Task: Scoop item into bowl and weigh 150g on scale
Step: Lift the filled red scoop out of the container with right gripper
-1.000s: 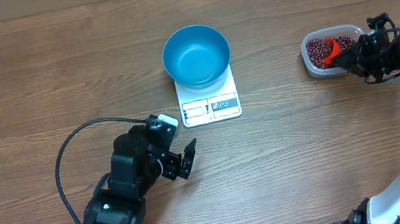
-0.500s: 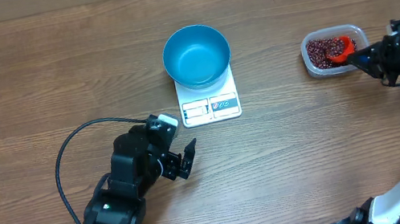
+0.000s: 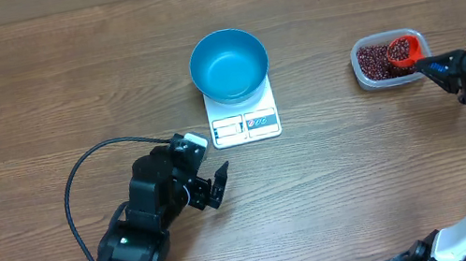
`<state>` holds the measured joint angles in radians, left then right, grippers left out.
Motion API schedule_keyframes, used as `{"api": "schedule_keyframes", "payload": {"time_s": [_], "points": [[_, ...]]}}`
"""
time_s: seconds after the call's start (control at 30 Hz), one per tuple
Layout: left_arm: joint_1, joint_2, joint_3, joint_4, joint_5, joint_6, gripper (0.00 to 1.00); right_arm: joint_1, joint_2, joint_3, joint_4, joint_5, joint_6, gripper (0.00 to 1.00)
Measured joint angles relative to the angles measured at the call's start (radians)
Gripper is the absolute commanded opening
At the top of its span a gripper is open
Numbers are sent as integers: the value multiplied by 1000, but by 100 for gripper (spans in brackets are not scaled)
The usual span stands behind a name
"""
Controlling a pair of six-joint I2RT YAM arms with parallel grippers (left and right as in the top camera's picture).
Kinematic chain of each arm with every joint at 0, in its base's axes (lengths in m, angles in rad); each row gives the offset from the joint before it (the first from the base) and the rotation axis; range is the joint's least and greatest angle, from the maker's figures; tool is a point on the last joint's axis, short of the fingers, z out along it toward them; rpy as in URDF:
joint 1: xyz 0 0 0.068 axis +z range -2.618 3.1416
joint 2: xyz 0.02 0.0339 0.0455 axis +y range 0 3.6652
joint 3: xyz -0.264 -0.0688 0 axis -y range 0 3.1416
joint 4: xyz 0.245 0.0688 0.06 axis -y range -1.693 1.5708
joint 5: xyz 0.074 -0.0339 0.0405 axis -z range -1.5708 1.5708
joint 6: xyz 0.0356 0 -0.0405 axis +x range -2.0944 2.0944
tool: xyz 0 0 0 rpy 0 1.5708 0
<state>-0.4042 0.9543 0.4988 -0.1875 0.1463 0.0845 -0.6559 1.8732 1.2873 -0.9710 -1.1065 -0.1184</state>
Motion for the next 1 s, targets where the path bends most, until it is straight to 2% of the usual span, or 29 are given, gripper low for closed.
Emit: {"api": "schedule_keyframes", "payload": {"time_s": [0.43,0.67,1.0], "points": [[0,0,0,0,0,0,100,-31,0,-1,-151,-203,-230,4],[0,0,0,0,0,0,100,-5,0,-1,-167,-279,-256,4],[0,0,0,0,0,0,100,159,0,13,-163,-289,-213,4]]}}
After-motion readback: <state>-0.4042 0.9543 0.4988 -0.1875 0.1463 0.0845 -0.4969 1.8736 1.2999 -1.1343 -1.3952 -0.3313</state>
